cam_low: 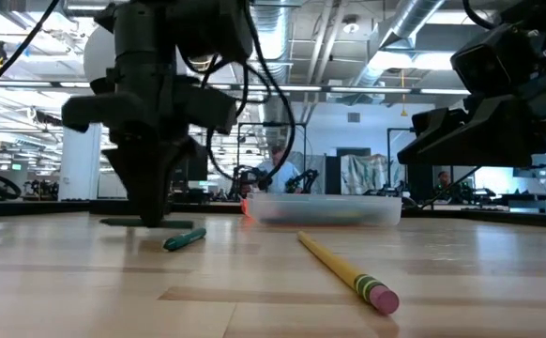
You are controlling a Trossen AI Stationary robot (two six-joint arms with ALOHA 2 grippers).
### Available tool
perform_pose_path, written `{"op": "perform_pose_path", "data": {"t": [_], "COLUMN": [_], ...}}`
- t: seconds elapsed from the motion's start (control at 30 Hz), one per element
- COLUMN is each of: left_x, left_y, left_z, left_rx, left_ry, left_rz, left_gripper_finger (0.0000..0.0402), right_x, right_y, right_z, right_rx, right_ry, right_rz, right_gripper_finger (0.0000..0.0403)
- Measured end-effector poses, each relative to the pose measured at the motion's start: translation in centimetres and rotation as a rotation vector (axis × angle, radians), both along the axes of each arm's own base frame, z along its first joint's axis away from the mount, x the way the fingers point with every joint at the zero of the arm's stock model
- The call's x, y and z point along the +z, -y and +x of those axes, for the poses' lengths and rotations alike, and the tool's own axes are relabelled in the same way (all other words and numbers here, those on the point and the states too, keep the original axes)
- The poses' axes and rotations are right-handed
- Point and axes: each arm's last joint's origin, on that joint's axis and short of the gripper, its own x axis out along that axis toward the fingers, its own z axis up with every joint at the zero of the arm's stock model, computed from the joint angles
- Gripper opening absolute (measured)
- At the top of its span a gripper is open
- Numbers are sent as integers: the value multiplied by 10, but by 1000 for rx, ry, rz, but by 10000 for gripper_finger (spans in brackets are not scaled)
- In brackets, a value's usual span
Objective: Pick & place school supplies into a supply box
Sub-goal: Put the green crayon into the orange supply box
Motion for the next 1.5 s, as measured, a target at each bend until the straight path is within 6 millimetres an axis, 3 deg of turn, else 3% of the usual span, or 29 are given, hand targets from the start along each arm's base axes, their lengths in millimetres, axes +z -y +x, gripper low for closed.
{"op": "perform_pose_path", "data": {"t": [0.23, 0.43, 0.6, 0.8, 1.07, 1.5], "left_x": [18, 44, 60, 69, 65, 29], "left_y": [6, -4, -32, -80, -117, -125], "left_z": [14, 35, 58, 72, 74, 81], "left_rx": [-59, -72, -36, 51, 120, 60], "left_ry": [94, 246, 410, 539, 550, 447], "left_rz": [59, 278, 380, 339, 307, 329], "left_gripper_finger": [13, 18, 18, 18, 18, 20], "right_x": [0, 0, 0, 0, 0, -4], "right_y": [0, 0, 0, 0, 0, 1], "right_z": [0, 0, 0, 0, 0, -2], "right_rx": [0, 0, 0, -2, 0, -10], "right_ry": [-2, -2, -2, -5, -5, -48], "right_rz": [-1, -1, -1, 5, 0, 4], "right_gripper_finger": [127, 127, 127, 127, 127, 127]}}
